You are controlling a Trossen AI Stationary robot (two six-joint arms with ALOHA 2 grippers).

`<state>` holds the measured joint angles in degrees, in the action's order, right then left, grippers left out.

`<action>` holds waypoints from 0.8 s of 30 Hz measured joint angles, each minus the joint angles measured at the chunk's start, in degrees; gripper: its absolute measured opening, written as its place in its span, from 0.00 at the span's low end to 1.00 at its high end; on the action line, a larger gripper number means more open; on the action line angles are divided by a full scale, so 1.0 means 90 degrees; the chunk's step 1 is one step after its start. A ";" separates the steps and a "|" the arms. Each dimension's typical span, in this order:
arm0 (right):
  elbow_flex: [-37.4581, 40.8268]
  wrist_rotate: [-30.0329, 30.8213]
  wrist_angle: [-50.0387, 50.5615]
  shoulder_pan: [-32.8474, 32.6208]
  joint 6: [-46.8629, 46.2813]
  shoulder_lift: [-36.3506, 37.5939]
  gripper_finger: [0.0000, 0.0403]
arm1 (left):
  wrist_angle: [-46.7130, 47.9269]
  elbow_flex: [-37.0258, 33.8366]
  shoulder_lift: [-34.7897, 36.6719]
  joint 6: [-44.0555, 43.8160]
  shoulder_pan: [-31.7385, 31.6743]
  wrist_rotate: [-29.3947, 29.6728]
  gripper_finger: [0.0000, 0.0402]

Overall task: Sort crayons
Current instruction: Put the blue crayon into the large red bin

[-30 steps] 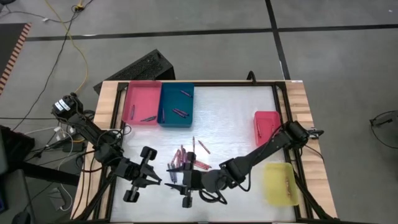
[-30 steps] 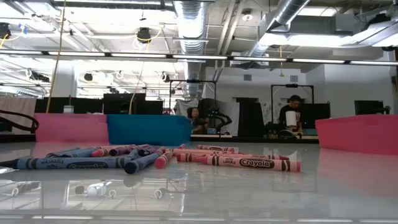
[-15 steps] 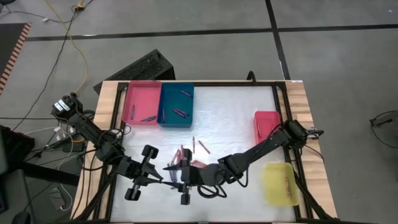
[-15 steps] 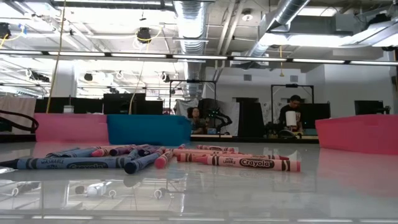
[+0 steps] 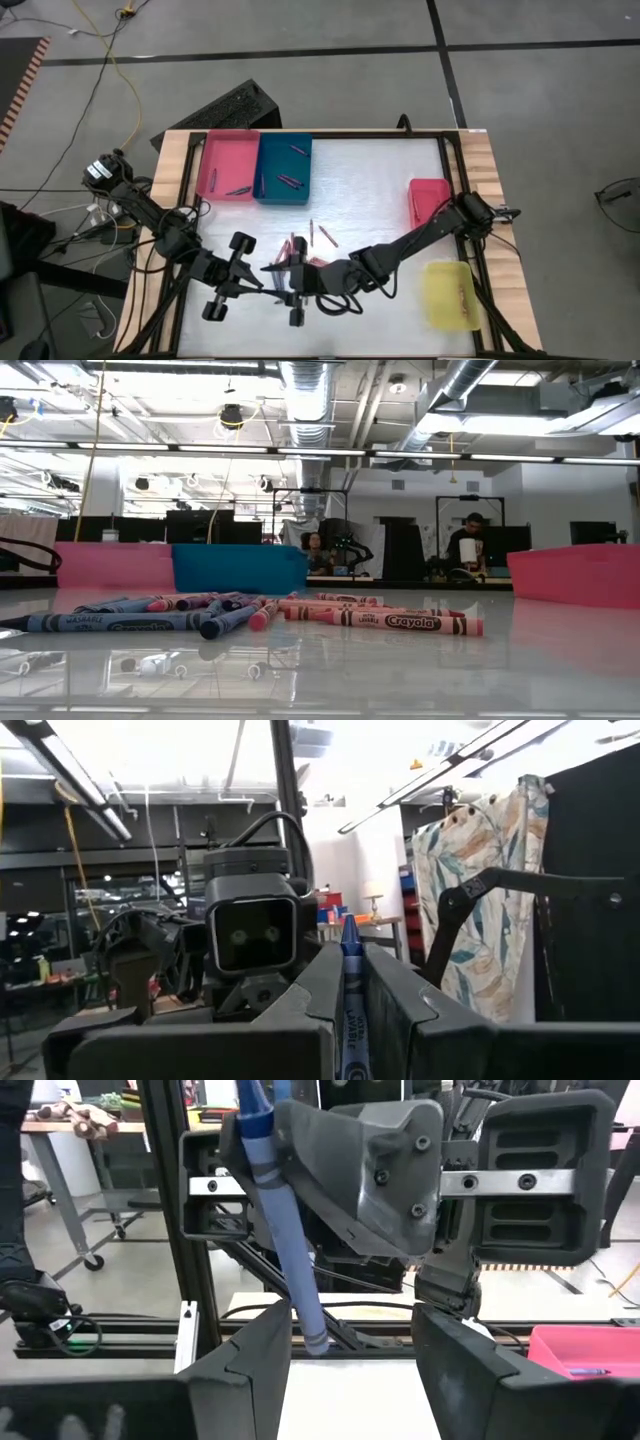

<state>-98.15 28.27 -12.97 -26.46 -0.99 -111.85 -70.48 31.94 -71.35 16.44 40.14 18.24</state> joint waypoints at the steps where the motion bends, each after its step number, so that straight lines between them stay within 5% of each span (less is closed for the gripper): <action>1: 0.0000 0.0000 0.0003 0.0014 0.0002 0.0000 0.51 | 0.0007 0.0000 0.0000 -0.0049 -0.0020 0.0000 0.03; 11: 0.0000 -0.0161 0.0003 0.0070 0.0125 0.0000 0.38 | 0.0039 0.0000 0.0000 -0.0046 -0.0056 0.0005 0.03; 24: 0.0000 -0.0177 0.0005 0.0073 0.0234 0.0000 0.08 | 0.0049 0.0000 0.0000 -0.0111 -0.0116 0.0045 0.03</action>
<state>-98.15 26.68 -12.93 -25.80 1.11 -111.85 -70.04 31.94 -71.35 15.45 39.09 18.64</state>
